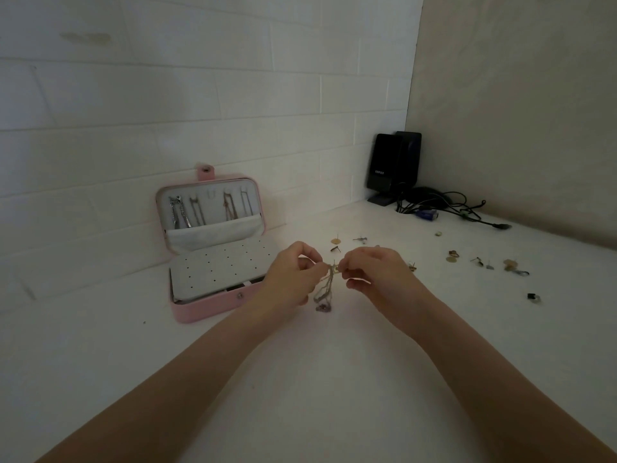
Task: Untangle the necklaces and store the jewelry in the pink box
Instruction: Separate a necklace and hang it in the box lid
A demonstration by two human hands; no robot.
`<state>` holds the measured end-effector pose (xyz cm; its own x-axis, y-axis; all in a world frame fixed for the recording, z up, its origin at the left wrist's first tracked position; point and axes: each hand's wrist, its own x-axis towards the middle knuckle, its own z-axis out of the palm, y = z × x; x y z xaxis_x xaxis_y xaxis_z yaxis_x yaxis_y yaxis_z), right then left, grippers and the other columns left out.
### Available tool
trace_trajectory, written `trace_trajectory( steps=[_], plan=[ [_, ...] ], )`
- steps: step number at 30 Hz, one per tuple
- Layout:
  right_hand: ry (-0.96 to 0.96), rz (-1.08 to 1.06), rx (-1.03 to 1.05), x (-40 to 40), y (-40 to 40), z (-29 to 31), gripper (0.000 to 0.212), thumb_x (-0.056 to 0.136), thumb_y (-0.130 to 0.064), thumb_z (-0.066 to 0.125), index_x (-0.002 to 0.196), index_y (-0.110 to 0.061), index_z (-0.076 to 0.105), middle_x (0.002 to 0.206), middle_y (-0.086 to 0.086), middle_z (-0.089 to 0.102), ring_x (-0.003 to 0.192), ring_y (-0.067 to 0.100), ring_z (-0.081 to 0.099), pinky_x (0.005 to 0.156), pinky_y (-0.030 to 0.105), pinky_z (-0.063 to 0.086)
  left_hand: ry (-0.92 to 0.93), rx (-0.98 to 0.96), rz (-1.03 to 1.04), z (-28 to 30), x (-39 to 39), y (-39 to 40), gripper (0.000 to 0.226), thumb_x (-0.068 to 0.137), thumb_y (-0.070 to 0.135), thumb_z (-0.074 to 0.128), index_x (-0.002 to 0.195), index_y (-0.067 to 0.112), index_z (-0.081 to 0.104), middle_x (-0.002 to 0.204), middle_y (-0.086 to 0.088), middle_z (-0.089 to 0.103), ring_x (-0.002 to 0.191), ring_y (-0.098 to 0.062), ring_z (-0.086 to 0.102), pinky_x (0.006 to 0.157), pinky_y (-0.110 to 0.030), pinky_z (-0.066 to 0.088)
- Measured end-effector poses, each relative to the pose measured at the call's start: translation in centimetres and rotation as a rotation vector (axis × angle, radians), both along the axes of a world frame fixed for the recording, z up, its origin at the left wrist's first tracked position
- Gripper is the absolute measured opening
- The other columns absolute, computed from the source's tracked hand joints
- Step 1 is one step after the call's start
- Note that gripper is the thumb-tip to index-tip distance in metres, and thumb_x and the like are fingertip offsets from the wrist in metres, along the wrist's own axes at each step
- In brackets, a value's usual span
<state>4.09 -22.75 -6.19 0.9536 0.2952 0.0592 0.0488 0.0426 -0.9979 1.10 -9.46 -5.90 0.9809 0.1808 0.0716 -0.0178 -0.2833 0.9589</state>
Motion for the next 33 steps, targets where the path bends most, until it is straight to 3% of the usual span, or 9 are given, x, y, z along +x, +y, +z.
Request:
trace_trajectory(
  steps=[4, 8, 12, 14, 18, 22, 27, 30, 33],
  plan=[
    [0.199, 0.149, 0.282, -0.1, -0.2, 0.4, 0.026, 0.083, 0.001, 0.045, 0.062, -0.011, 0.054, 0.064, 0.003, 0.059, 0.063, 0.014, 0.056, 0.070, 0.025, 0.043, 0.064, -0.126, 0.015, -0.1, 0.2, 0.3, 0.008, 0.091, 0.012, 0.052, 0.085, 0.014, 0.057, 0.052, 0.004, 0.050, 0.046, -0.006, 0.045, 0.041, -0.015, 0.039],
    [0.189, 0.194, 0.401, -0.2, -0.3, 0.8, 0.014, 0.079, -0.004, 0.055, 0.071, -0.012, 0.047, 0.055, 0.001, 0.048, 0.059, 0.015, 0.050, 0.073, 0.027, 0.044, 0.083, -0.408, -0.014, 0.6, 0.4, 1.0, 0.008, 0.091, 0.011, 0.054, 0.086, 0.013, 0.059, 0.054, 0.002, 0.052, 0.057, -0.010, 0.051, 0.054, -0.018, 0.052],
    [0.230, 0.184, 0.524, -0.3, -0.3, 1.0, 0.010, 0.087, -0.003, 0.048, 0.089, -0.012, 0.052, 0.056, 0.000, 0.049, 0.060, 0.015, 0.050, 0.071, 0.028, 0.047, 0.134, -0.779, -0.062, 1.2, 0.5, 1.0, 0.010, 0.092, 0.008, 0.051, 0.084, 0.012, 0.056, 0.050, 0.003, 0.051, 0.049, -0.011, 0.054, 0.060, -0.024, 0.058],
    [0.238, 0.214, 0.531, -0.5, -0.3, 1.0, 0.012, 0.087, -0.003, 0.048, 0.094, -0.012, 0.054, 0.063, 0.001, 0.053, 0.061, 0.014, 0.051, 0.068, 0.027, 0.046, 0.136, -0.861, -0.081, 1.4, 0.5, 0.7, 0.010, 0.092, 0.009, 0.051, 0.083, 0.012, 0.053, 0.049, 0.004, 0.050, 0.045, -0.009, 0.053, 0.056, -0.021, 0.056],
    [0.223, 0.202, 0.488, -0.5, 0.1, 0.9, 0.014, 0.087, -0.002, 0.050, 0.094, -0.012, 0.057, 0.067, 0.000, 0.057, 0.052, 0.010, 0.047, 0.061, 0.021, 0.044, 0.129, -0.867, -0.069, 1.6, 0.3, 0.6, 0.010, 0.091, 0.009, 0.055, 0.081, 0.011, 0.054, 0.050, 0.002, 0.048, 0.049, -0.011, 0.054, 0.049, -0.020, 0.053],
    [0.234, 0.202, 0.385, -0.4, -0.1, 0.6, 0.014, 0.086, 0.000, 0.053, 0.093, -0.010, 0.058, 0.069, 0.001, 0.056, 0.047, 0.008, 0.039, 0.047, 0.018, 0.037, 0.082, -0.848, -0.018, 1.5, 0.4, 0.9, 0.015, 0.090, 0.004, 0.055, 0.076, 0.008, 0.052, 0.045, 0.001, 0.042, 0.038, -0.007, 0.045, 0.049, -0.019, 0.053],
    [0.234, 0.202, 0.235, -0.6, 0.3, 0.0, 0.012, 0.086, 0.001, 0.056, 0.092, -0.007, 0.062, 0.070, 0.002, 0.059, 0.043, 0.009, 0.040, 0.042, 0.018, 0.037, -0.039, -0.384, 0.022, 0.9, 0.1, 0.1, 0.011, 0.090, 0.018, 0.060, 0.083, 0.012, 0.055, 0.049, 0.006, 0.040, 0.037, -0.005, 0.035, 0.040, -0.017, 0.040],
    [0.260, 0.114, 0.271, -0.4, 0.2, 0.0, 0.013, 0.086, 0.002, 0.054, 0.092, -0.006, 0.062, 0.070, 0.003, 0.058, 0.041, 0.008, 0.041, 0.039, 0.017, 0.036, 0.020, -0.381, 0.008, 1.1, 0.1, -0.4, 0.024, 0.094, 0.030, 0.052, 0.079, 0.011, 0.055, 0.053, 0.002, 0.041, 0.037, -0.007, 0.037, 0.039, -0.018, 0.038],
    [0.313, -0.031, 0.387, -0.2, 0.0, 0.0, 0.014, 0.088, 0.003, 0.050, 0.084, -0.006, 0.060, 0.067, 0.005, 0.055, 0.042, 0.010, 0.048, 0.039, 0.017, 0.035, 0.103, -0.555, 0.049, 1.2, 0.0, -0.1, 0.032, 0.097, 0.033, 0.044, 0.080, 0.009, 0.054, 0.053, -0.001, 0.046, 0.035, -0.009, 0.041, 0.039, -0.018, 0.042]
  ],
)
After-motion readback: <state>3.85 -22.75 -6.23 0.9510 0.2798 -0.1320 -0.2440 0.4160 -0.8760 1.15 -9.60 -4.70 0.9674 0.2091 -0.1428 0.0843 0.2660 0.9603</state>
